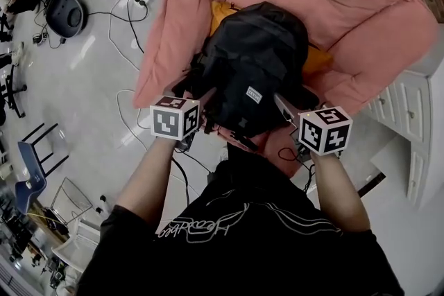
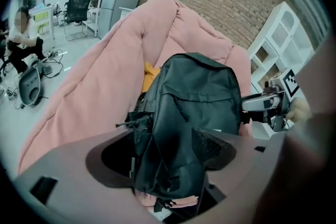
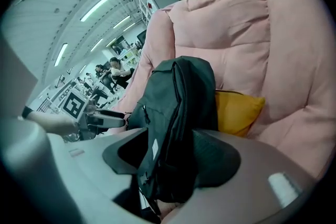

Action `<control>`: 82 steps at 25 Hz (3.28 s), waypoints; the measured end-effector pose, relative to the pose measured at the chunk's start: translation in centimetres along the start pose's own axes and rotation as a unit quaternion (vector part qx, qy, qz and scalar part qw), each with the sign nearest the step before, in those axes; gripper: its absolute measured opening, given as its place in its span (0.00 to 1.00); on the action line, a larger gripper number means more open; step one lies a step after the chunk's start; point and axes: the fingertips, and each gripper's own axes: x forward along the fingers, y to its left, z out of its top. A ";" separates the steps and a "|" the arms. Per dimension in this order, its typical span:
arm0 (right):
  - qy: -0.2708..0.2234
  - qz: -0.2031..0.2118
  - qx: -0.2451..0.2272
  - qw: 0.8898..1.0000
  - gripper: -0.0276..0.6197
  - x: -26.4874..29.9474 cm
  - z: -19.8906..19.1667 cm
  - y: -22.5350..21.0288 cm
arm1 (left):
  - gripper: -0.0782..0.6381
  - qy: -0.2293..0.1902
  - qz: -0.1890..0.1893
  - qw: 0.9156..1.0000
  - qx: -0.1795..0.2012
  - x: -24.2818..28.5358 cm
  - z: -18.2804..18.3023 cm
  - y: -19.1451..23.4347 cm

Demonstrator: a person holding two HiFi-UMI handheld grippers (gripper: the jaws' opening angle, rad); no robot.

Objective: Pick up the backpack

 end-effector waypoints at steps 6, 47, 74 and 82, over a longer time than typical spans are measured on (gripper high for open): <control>0.009 -0.002 0.001 1.000 0.44 1.5 0.0 -0.7 | 0.56 0.007 0.004 1.000 -0.007 2.2 -0.2 1.1; -0.046 -0.015 0.028 0.998 0.13 1.1 -1.2 1.0 | 0.31 0.034 -0.004 0.999 -0.012 2.2 -2.9 -1.2; -0.155 0.031 -0.073 0.985 0.11 -12.6 -2.5 12.3 | 0.22 -0.060 -0.015 0.998 0.024 -13.1 -6.0 -7.8; -0.188 0.032 -0.106 0.976 0.11 -18.9 -2.0 16.7 | 0.21 -0.092 -0.020 0.995 0.041 -20.3 -6.4 -11.0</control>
